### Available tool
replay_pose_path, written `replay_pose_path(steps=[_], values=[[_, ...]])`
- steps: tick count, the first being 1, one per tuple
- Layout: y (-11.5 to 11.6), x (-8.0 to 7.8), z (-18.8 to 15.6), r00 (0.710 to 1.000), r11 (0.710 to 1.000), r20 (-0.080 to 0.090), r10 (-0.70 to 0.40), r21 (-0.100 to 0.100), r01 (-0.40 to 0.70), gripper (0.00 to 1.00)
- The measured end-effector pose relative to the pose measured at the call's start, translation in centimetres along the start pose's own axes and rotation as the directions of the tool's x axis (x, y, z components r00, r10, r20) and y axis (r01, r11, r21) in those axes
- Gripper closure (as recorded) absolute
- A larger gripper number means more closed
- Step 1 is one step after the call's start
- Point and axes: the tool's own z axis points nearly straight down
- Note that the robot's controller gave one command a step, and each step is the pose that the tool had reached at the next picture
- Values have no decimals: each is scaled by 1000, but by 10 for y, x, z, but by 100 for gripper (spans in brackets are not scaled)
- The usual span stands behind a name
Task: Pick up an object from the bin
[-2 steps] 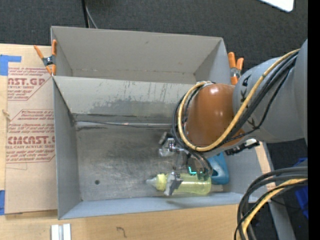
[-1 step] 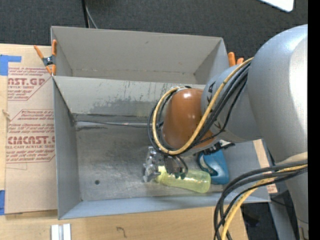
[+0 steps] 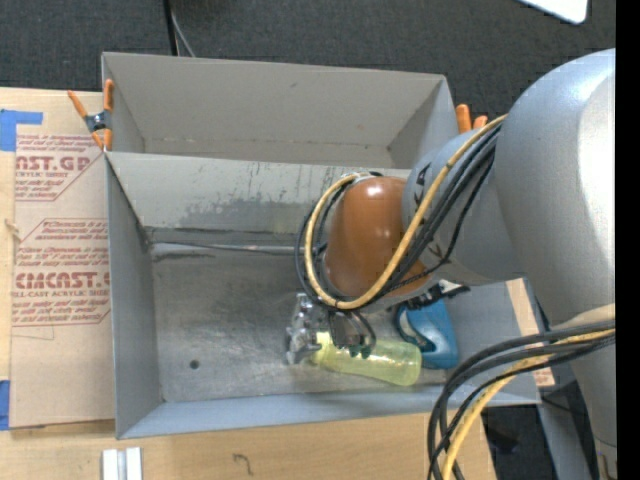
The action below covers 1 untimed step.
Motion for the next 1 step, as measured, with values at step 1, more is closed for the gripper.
replay_pose_path(steps=[1], values=[[0,5,-121,999,999,8,33,1,-33,0]])
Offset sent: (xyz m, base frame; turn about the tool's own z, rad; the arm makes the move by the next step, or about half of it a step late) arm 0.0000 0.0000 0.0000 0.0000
